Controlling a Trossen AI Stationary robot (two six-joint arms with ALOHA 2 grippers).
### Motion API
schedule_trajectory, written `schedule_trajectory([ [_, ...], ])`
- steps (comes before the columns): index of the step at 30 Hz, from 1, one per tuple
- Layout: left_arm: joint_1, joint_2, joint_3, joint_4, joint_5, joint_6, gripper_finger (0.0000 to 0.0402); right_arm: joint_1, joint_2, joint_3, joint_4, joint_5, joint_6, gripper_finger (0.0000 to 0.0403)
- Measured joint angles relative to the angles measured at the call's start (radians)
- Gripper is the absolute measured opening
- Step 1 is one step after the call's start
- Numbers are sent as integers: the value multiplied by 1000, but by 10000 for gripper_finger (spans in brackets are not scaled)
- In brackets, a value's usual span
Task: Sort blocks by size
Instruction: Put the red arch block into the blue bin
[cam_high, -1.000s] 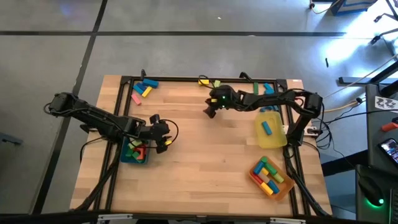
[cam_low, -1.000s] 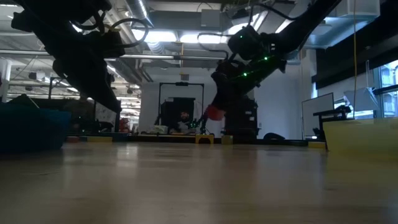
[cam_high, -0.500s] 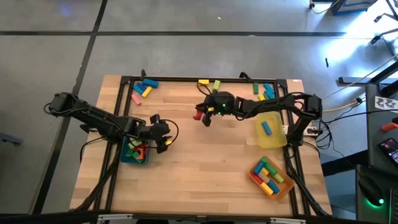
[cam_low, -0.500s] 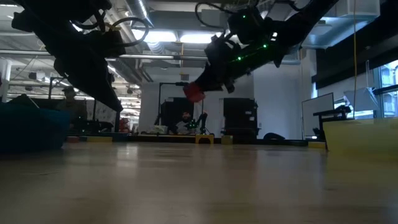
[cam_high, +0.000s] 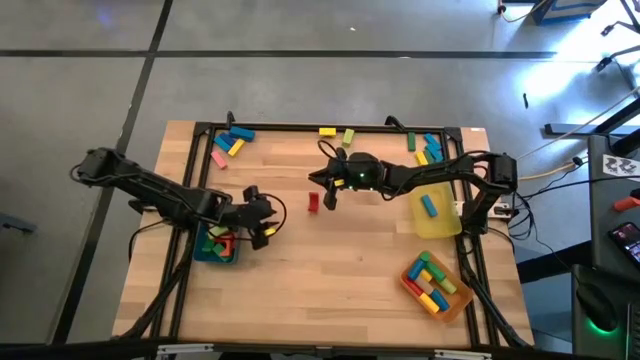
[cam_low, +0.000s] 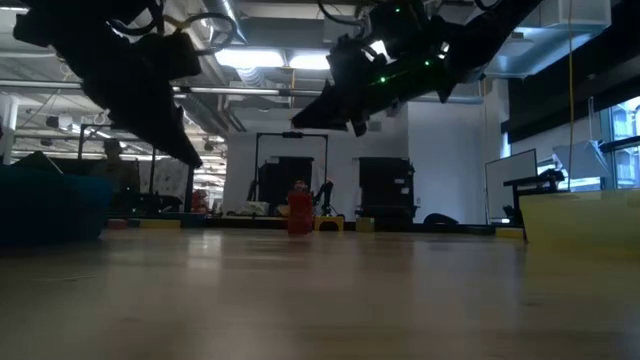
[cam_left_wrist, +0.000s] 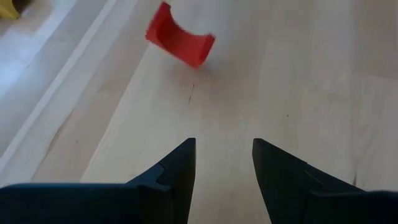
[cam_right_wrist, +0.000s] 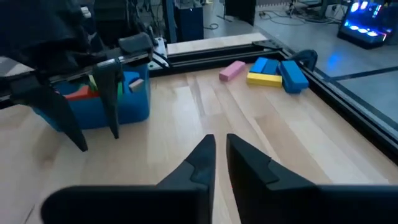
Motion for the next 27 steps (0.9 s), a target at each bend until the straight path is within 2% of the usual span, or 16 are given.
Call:
schedule_trajectory([
  [8,-3,-101,1,-32,0,-3,143,7,0,0,8,-6,-3,5],
  [11,-4,-123,1,-31,0,-3,143,6,0,0,3,-6,-1,6],
  [14,-5,-125,1,-32,-1,-4,143,6,0,0,-29,-6,5,23],
  [18,-12,-123,1,-32,-1,-4,143,7,0,0,-142,-6,55,79],
  [22,-21,-123,1,-31,0,-4,143,7,0,0,-268,-6,68,166],
  [27,-24,-123,1,-30,-1,-4,143,26,33,0,-315,-5,176,268],
])
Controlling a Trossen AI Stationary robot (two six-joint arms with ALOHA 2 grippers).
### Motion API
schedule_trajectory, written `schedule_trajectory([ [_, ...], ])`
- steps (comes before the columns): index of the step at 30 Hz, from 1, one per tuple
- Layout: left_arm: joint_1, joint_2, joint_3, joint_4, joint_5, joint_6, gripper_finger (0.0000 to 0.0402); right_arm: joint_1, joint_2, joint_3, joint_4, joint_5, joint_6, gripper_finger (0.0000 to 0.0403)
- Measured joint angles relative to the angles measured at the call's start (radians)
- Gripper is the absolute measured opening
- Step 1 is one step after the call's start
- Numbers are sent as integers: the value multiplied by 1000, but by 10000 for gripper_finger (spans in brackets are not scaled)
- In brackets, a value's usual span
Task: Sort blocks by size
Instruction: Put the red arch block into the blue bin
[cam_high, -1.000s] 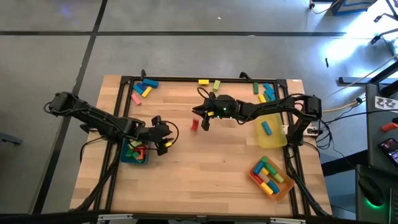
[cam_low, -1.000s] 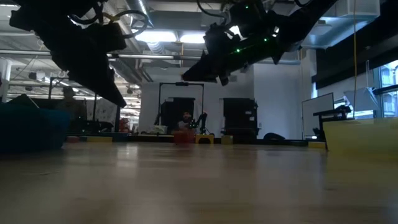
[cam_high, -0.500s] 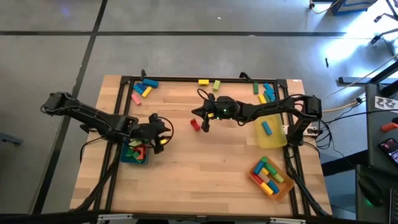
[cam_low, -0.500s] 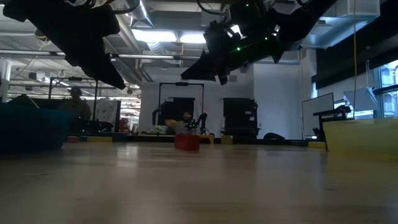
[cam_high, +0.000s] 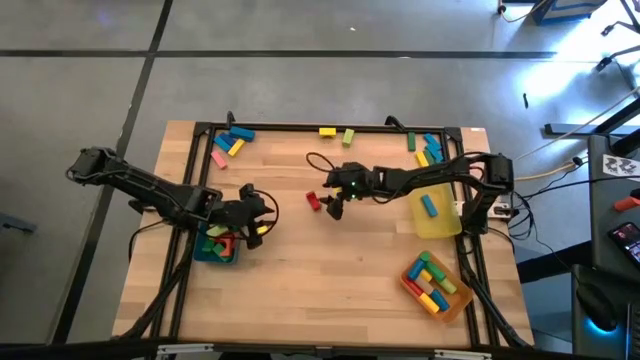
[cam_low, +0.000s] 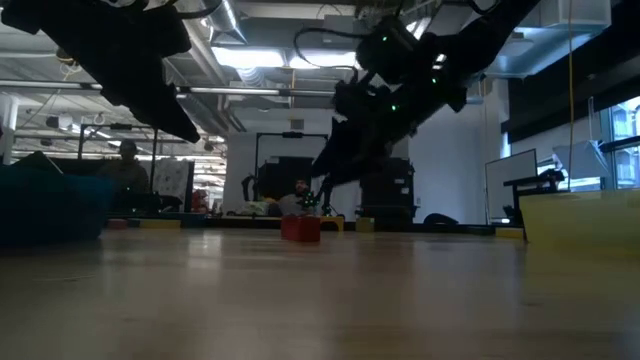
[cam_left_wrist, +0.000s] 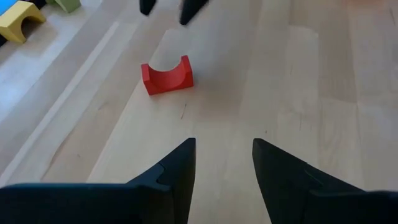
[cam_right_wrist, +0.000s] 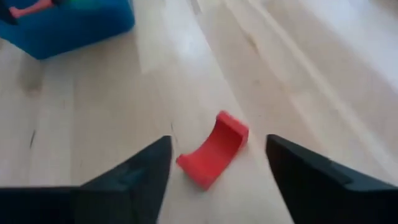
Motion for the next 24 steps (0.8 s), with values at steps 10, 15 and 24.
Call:
schedule_trajectory([
  [10,0,0,0,8,0,-3,143,117,126,0,113,265,17,334],
  [15,0,0,0,10,0,-3,143,140,169,0,188,411,25,329],
  [24,0,0,0,8,0,-1,143,137,246,-1,237,389,68,319],
])
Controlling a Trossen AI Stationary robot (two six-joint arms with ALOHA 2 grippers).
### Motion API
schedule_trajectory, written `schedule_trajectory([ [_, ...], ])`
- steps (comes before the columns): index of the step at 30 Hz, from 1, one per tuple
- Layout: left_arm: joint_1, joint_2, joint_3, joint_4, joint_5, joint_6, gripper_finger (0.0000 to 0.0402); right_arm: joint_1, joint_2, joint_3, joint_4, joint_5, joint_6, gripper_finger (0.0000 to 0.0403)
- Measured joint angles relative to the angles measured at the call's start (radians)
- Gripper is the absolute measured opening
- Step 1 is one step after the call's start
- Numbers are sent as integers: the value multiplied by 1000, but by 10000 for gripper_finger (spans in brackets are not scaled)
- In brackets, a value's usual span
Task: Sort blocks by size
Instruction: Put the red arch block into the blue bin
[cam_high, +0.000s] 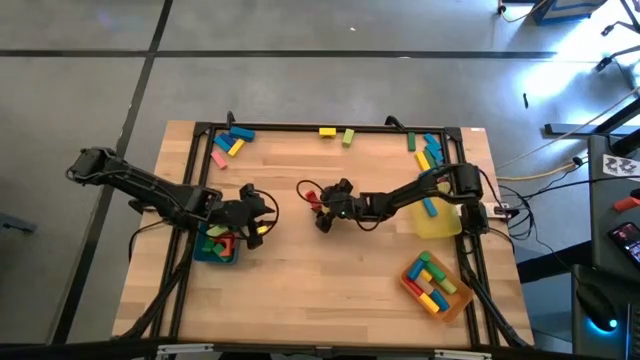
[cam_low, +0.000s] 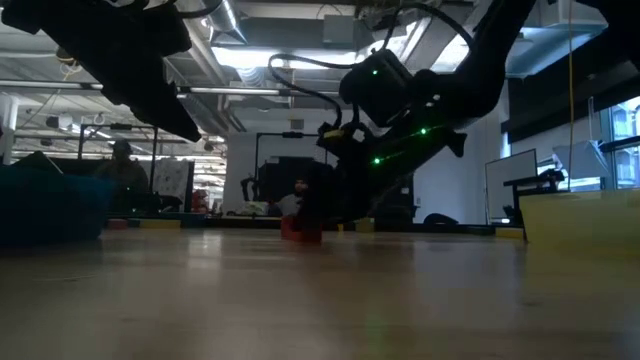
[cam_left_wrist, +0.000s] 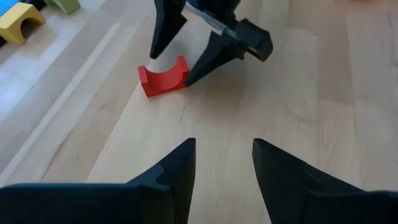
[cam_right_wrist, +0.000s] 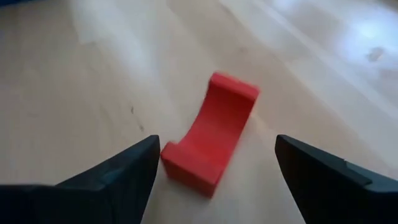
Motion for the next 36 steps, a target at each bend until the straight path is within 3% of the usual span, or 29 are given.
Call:
schedule_trajectory([
  [11,0,0,0,0,0,1,143,-9,22,0,34,-14,-57,309],
  [24,0,0,0,0,0,1,143,-20,22,0,18,-16,-102,139],
  [36,0,0,0,0,0,1,143,-20,20,0,59,-50,-145,159],
])
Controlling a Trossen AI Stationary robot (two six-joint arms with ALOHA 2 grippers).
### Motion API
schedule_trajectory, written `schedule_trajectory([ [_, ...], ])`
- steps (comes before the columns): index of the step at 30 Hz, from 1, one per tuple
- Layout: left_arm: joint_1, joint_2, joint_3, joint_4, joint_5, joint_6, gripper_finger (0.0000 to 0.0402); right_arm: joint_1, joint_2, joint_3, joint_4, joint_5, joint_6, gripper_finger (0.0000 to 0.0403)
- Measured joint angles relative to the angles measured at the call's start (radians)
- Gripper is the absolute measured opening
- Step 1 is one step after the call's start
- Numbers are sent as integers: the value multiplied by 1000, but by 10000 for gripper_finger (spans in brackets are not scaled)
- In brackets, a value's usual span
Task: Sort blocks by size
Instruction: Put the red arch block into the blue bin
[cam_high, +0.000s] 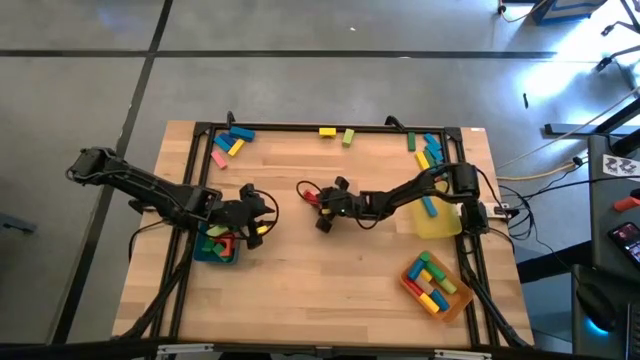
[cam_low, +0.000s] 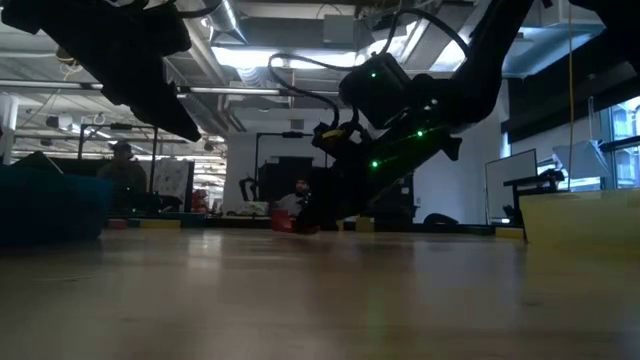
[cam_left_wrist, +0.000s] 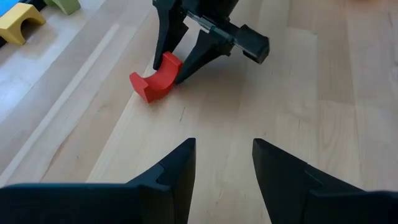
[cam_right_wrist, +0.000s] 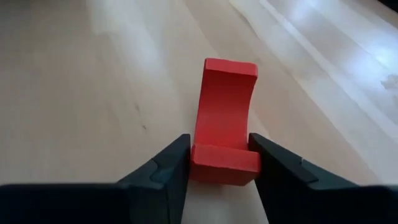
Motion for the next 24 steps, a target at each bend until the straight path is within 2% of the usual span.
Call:
schedule_trajectory([
  [7,-3,-63,0,0,0,0,143,1,-16,38,12,-88,-36,140],
  [14,-32,-197,0,2,0,29,143,1,-16,142,9,-239,-48,159],
  [20,-34,-286,0,7,-1,72,143,2,-17,230,8,-268,-115,141],
  [24,-33,-334,0,26,-26,108,143,1,-17,286,6,-296,-129,152],
])
